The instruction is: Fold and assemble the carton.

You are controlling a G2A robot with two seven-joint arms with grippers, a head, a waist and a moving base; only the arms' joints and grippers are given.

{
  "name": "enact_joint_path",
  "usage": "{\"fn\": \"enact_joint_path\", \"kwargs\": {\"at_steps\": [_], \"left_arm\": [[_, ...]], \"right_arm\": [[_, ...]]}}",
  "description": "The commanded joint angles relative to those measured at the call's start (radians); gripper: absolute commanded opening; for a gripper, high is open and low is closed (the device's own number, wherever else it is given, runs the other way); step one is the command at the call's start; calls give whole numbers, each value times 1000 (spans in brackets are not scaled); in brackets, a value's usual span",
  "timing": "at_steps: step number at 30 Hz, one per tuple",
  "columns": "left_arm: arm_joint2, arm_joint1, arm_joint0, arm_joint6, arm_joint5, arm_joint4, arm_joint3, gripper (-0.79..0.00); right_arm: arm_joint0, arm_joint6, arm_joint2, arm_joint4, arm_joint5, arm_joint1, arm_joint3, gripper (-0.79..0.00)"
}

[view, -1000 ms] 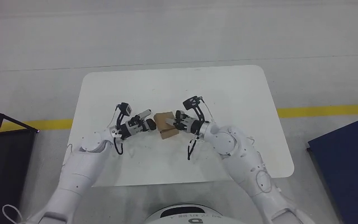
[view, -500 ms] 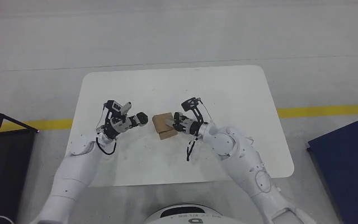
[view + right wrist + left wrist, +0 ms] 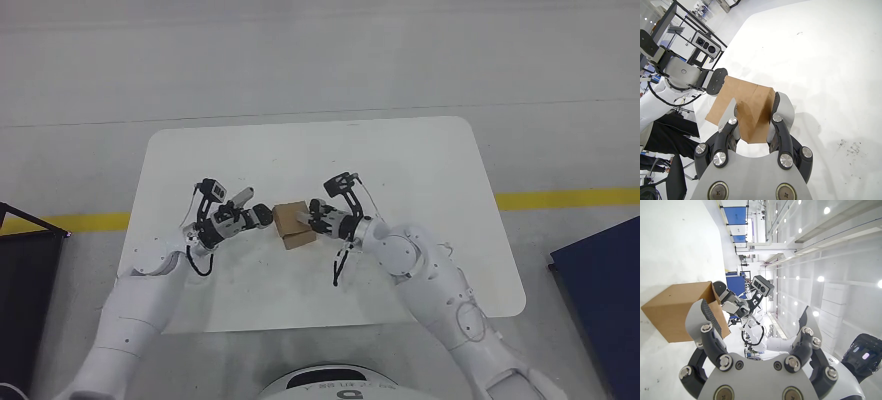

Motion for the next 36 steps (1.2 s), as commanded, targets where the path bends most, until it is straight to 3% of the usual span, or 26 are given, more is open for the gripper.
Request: {"fn": "enact_joint_path", "kwargs": {"at_steps": [1,24,36], "left_arm": [[-1,0,2,4,2,7,-3,0],[23,-8,-33,7,15,37,27,0],[-36,4,-18,11,3,38,19,0]], "right_arm": [[2,-2,-2,4,-2,1,2,-394],[38,6,-50,-5,25,5,41,-406],[39,19,-62,-29,62,10,21,-422]]}}
